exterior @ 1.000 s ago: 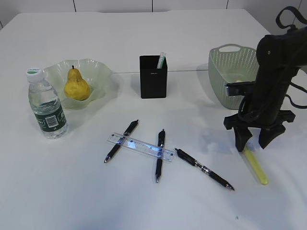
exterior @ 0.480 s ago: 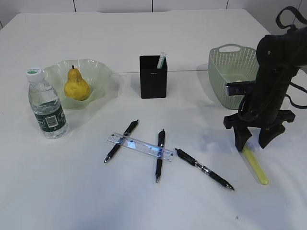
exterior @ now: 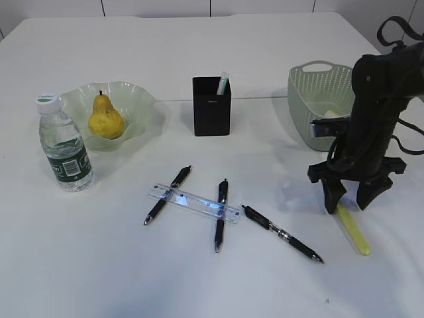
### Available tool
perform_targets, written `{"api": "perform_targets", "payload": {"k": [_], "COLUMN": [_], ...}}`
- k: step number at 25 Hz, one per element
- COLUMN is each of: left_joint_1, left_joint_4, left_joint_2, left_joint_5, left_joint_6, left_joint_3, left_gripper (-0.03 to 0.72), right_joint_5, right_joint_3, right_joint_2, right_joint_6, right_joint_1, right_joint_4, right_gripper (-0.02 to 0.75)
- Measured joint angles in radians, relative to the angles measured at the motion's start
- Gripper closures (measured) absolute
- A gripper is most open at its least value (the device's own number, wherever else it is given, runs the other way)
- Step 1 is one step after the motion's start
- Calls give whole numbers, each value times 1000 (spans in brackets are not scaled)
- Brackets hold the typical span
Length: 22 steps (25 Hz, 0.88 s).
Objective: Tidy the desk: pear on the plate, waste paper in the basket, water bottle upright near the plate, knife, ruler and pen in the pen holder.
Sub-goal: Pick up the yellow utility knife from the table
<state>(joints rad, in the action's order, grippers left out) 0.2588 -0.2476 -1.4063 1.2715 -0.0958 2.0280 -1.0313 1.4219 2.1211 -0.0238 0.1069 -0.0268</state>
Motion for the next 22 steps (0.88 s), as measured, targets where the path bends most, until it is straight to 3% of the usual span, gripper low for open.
{"api": "perform_targets", "payload": {"k": [8,17,22], "left_joint_1": [0,0,0], "left_joint_4": [-21,-23,-23], "left_joint_2": [0,0,0], "left_joint_5": [0,0,0], "left_joint_6": [0,0,0], "left_joint_3": [0,0,0], "left_gripper": [451,451,451], "right_joint_5": [3,10,11], "right_joint_3": [0,0,0], "right_joint_2": [0,0,0], "right_joint_6": [0,-1,-1], "right_joint_1": [0,0,0], "right_joint_4": [10,10,10], "right_gripper": [261,523,581]}}
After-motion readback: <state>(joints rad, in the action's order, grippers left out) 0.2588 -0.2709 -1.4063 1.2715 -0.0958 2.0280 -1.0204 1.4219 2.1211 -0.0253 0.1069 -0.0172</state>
